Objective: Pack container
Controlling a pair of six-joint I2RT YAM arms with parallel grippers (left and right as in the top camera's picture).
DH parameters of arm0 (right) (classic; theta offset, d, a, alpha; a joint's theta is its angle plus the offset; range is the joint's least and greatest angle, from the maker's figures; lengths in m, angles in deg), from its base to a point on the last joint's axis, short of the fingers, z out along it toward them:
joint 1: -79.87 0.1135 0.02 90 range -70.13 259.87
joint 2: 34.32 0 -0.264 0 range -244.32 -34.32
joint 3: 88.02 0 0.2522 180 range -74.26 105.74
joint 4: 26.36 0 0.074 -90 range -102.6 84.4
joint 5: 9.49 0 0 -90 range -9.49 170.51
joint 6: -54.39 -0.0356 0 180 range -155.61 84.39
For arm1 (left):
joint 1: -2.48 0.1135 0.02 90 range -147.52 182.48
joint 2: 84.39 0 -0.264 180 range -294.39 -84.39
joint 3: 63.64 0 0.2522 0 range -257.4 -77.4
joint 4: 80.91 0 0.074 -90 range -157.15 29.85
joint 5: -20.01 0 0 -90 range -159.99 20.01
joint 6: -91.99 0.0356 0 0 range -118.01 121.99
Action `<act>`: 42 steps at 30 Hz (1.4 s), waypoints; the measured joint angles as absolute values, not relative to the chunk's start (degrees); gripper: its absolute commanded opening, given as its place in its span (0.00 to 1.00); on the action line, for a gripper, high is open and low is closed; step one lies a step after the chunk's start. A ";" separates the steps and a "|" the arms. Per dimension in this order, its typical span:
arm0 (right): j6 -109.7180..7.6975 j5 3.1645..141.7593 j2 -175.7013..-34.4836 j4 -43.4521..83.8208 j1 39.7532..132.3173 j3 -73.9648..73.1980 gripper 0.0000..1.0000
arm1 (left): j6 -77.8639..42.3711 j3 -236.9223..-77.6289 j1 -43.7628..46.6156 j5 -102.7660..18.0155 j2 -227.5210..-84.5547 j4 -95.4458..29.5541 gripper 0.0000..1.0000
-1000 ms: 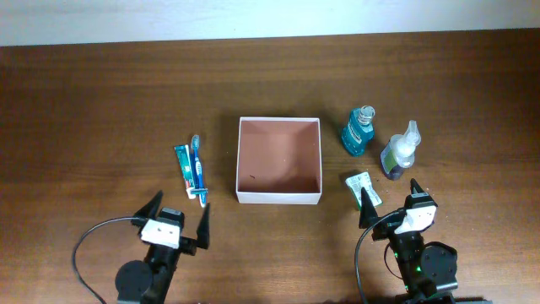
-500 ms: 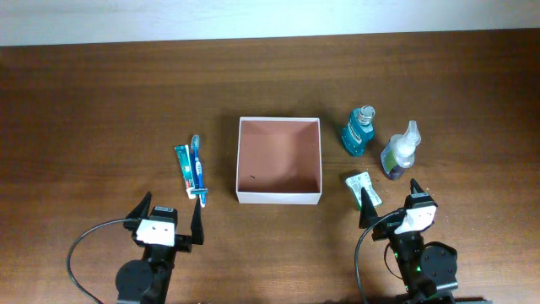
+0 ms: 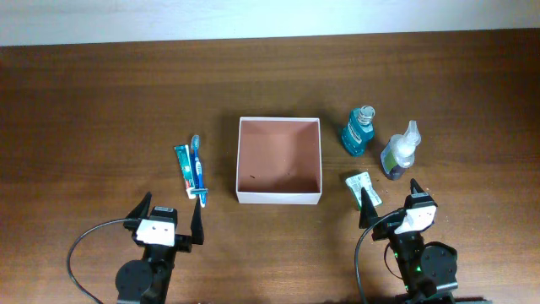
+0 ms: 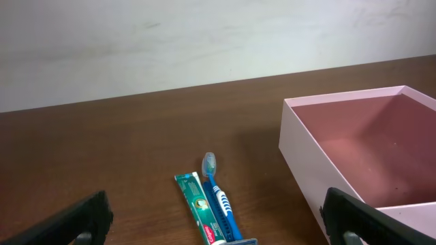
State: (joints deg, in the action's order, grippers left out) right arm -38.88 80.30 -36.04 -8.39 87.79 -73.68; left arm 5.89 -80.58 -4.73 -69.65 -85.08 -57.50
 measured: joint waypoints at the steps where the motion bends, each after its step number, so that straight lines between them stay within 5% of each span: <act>1: -38.88 80.30 -36.04 -8.39 87.79 -73.68 0.98 | 5.89 -80.58 -4.73 -69.65 -85.08 -57.50 0.99; 30: -38.88 80.30 -36.04 -8.39 87.79 -73.68 0.98 | 5.89 -80.56 -4.73 -69.57 -85.08 -59.29 1.00; 42: -38.86 80.30 -36.04 -8.39 87.79 -73.68 0.98 | 5.87 -80.49 -4.73 -47.75 -85.08 -63.23 1.00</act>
